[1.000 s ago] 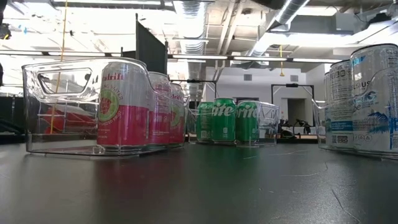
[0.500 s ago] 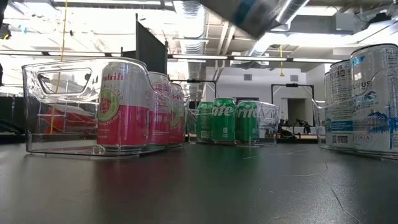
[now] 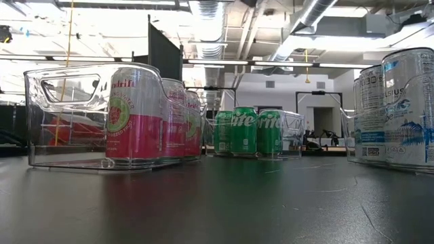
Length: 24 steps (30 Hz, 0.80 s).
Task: Sort soda cans
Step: Put the white blue soda can into the right transparent bin
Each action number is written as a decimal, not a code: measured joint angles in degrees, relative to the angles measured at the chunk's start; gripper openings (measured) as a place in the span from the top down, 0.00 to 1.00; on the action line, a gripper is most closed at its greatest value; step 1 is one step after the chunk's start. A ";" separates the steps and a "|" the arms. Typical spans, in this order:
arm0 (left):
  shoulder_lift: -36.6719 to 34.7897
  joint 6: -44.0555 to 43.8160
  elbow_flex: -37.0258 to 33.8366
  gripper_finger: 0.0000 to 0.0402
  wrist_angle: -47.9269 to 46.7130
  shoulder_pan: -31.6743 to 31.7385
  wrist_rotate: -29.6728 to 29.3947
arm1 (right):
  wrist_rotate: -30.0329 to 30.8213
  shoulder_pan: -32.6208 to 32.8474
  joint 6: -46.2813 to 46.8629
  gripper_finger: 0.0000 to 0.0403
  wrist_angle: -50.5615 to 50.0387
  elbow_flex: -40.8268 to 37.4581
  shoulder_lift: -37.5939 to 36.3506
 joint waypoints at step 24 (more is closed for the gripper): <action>-0.35 -3.10 0.02 0.40 -0.71 -1.42 -1.33 | -6.19 -12.47 -2.12 0.34 1.28 -1.18 0.42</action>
